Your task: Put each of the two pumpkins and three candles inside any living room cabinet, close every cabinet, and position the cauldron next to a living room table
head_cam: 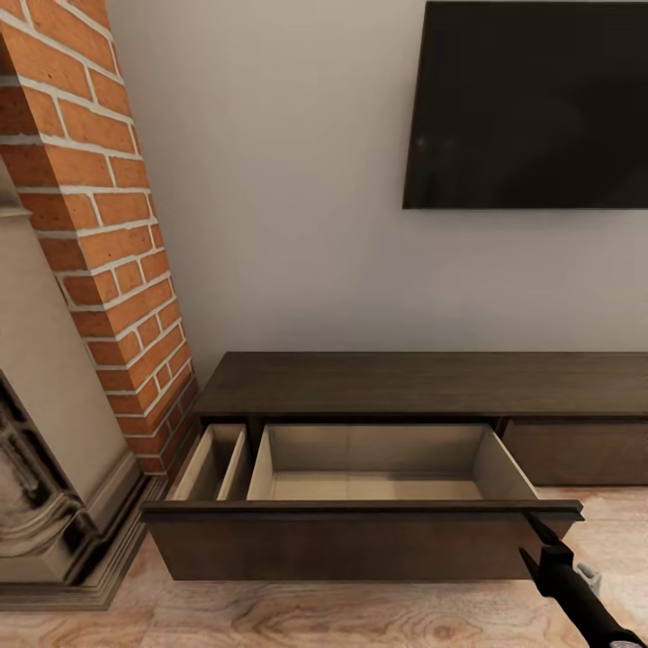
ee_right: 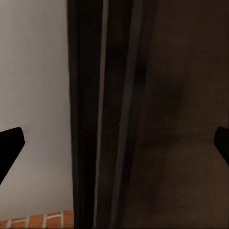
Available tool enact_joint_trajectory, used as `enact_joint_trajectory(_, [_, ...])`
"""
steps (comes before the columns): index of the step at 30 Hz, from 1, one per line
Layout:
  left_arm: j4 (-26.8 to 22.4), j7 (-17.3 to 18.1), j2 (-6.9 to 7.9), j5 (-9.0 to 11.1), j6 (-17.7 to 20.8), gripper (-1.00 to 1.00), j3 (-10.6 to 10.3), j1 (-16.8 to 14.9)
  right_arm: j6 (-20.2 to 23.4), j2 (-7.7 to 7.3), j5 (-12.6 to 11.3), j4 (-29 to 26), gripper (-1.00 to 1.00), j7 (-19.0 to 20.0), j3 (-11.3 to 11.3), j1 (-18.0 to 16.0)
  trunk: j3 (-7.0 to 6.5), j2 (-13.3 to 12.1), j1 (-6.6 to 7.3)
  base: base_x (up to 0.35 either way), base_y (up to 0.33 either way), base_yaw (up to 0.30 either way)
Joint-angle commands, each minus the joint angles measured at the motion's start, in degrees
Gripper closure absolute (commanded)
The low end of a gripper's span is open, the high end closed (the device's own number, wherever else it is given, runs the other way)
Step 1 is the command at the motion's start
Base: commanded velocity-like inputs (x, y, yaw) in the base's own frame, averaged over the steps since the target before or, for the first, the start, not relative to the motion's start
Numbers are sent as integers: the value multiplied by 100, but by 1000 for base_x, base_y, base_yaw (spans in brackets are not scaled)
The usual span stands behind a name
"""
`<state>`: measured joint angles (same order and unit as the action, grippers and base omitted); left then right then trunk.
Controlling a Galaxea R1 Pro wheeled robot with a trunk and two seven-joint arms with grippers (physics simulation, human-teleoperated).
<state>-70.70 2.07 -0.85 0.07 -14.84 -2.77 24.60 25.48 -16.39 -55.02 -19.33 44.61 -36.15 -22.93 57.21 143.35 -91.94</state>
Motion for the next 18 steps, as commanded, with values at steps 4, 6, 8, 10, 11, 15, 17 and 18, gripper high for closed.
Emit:
enact_joint_trajectory(4, [2, 20, -3, 1, -10, -100, 11, 1, 50, -5, 24, -34, -100, 320, -32, 4, 4, 2, 1, 0, 0, 0])
enact_joint_trajectory(6, [3, 19, -3, 1, -10, -100, 10, 1, 54, -20, 39, -41, -100, 425, -24, 8, 4, 2, 1, 0, 0, 0])
enact_joint_trajectory(8, [3, 20, -3, 1, -10, -100, 10, 1, 57, -27, 44, -42, -100, 436, -17, 8, 4, 2, 1, 0, 0, 0])
enact_joint_trajectory(10, [3, 21, -3, 1, -10, -100, 11, 1, 56, -28, 49, -45, -100, 465, -14, 11, 4, 2, 1, 0, 0, 0])
enact_joint_trajectory(11, [3, 21, -3, 1, -10, -100, 9, 1, 56, -29, 49, -45, -100, 473, -16, 12, 4, 2, 1, 0, 0, 0])
enact_joint_trajectory(15, [2, 20, -3, 1, -10, -100, 6, 1, 52, -23, 45, -46, -100, 497, -35, 16, 4, 2, 1, 0, 0, 0])
enact_joint_trajectory(17, [0, 21, -3, 1, -10, -100, 5, 1, 50, -17, 39, -41, -100, 496, -50, 16, 4, 2, 1, 0, 0, 0])
enact_joint_trajectory(18, [-1, 21, -3, 1, -10, -100, 7, 1, 51, -15, 37, -38, -100, 495, -53, 16, 4, 2, 1, 0, 0, 0])
